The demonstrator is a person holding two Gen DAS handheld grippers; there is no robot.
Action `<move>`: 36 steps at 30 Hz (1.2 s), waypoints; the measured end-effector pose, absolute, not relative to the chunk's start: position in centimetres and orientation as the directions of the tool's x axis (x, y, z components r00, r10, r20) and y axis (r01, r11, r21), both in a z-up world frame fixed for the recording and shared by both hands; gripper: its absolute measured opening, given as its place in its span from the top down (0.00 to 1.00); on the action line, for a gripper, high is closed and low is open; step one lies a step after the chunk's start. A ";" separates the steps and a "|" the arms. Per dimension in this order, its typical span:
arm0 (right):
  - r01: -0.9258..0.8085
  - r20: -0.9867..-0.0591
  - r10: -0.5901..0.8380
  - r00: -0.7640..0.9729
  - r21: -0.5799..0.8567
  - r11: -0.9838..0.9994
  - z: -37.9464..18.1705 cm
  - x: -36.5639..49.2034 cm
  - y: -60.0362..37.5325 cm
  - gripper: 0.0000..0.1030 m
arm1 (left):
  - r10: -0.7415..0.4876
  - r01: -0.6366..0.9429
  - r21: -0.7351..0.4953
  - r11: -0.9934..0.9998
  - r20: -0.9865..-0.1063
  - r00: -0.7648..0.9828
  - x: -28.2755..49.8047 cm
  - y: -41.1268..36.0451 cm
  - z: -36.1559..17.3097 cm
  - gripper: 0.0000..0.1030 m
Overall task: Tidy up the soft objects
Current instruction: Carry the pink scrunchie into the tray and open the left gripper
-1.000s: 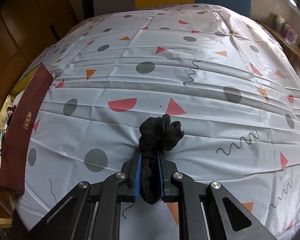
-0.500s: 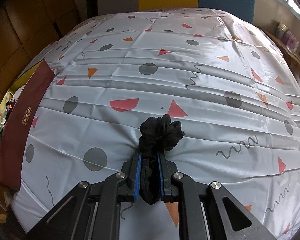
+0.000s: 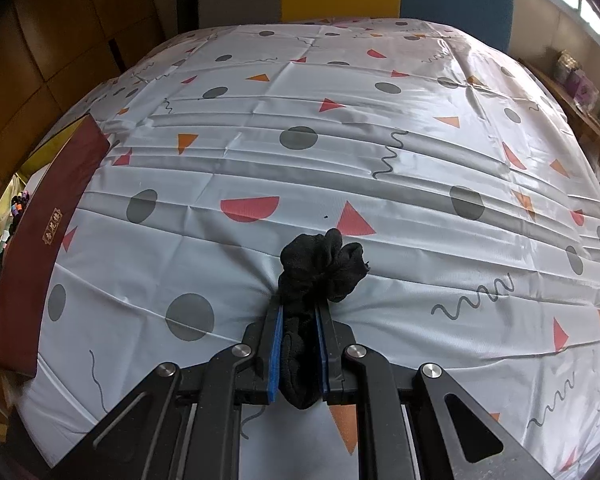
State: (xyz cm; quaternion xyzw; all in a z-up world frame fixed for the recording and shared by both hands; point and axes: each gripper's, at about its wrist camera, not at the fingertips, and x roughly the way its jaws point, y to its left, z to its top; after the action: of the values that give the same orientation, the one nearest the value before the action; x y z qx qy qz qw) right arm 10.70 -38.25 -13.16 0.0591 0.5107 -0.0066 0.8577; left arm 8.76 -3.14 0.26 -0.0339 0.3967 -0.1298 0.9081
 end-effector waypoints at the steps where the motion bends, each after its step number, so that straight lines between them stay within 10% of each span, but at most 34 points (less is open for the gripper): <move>1: 0.071 -0.877 0.049 0.478 0.094 0.993 -13.2 10.7 -38.2 0.87 | -0.247 0.171 -0.178 0.969 -0.707 0.662 9.1 -1.6 0.6 0.81; 18: 0.057 -0.880 0.035 0.474 0.070 0.996 -13.1 10.7 -38.1 0.87 | -0.315 0.002 -0.377 0.926 -0.772 0.552 14.8 5.1 -3.3 0.81; 36: 0.042 -0.882 0.024 0.470 0.050 0.998 -13.1 10.9 -38.1 0.86 | -0.149 0.043 -0.147 0.988 -0.853 0.499 18.0 2.8 -6.7 0.60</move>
State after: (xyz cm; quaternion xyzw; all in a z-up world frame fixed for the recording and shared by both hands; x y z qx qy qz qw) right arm 10.89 -38.10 -13.08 0.0321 0.5148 -0.0052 0.8567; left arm 18.03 2.79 -6.72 -0.0532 0.4972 -0.0556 0.8642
